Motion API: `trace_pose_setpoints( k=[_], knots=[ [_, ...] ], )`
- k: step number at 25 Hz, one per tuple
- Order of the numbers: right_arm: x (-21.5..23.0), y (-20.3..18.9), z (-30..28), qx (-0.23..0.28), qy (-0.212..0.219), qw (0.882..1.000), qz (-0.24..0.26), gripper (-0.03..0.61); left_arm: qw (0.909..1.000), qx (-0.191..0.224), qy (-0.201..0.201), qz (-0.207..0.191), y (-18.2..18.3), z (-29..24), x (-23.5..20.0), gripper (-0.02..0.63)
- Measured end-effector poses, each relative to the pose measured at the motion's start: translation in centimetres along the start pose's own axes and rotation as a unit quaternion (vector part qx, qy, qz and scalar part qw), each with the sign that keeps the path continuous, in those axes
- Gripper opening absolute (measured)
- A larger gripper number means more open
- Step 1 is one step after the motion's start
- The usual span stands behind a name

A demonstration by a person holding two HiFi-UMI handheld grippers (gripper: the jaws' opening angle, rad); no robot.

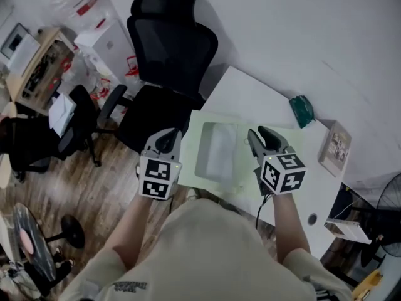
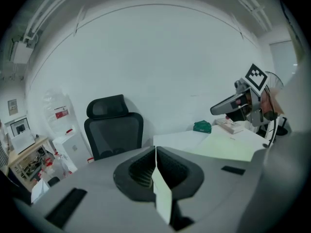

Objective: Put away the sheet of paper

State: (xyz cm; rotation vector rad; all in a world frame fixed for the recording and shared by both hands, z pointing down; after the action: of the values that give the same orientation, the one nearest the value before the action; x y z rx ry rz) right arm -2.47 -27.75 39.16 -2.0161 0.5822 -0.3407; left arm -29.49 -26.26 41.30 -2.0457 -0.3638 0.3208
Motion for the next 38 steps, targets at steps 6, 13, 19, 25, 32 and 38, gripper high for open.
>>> trace_pose_setpoints(
  k=[6, 13, 19, 25, 32, 38],
  knots=[
    [-0.6, 4.0, 3.9, 0.075, 0.003, 0.997, -0.003, 0.101, 0.9982, 0.049, -0.033, 0.008, 3.8, 1.8, 2.0, 0.023],
    [-0.1, 7.4, 8.5, 0.154, -0.020, 0.988, -0.013, 0.041, 0.9918, 0.116, -0.053, -0.001, 8.7, 4.8, 4.1, 0.021],
    [-1.1, 9.9, 12.6, 0.212, -0.039, 0.975, 0.045, 0.023, 0.9836, 0.166, -0.069, -0.012, 12.2, 7.0, 5.8, 0.023],
    [-1.9, 11.3, 15.3, 0.243, -0.056, 0.965, 0.077, 0.023, 0.9772, 0.195, -0.082, -0.021, 14.2, 8.7, 7.3, 0.021],
    [-1.6, 11.0, 15.9, 0.244, -0.055, 0.965, 0.078, 0.023, 0.9753, 0.200, -0.089, -0.029, 14.7, 9.8, 8.3, 0.021],
    [-1.8, 11.6, 15.9, 0.246, -0.047, 0.965, 0.080, 0.023, 0.9772, 0.195, -0.080, -0.027, 14.6, 10.2, 8.0, 0.022]
  ],
)
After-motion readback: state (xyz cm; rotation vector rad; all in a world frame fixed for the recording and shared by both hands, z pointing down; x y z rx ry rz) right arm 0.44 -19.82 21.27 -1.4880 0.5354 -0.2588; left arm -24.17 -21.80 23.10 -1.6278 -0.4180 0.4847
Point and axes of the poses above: the fingertips, and each gripper's own axes: z backward along the fingers, x to its right, y out of its top, the point moved 7 cm from there along z, backward along the fingers, and after that the axes turned 11 degrees about z, right-handed, at the moved point
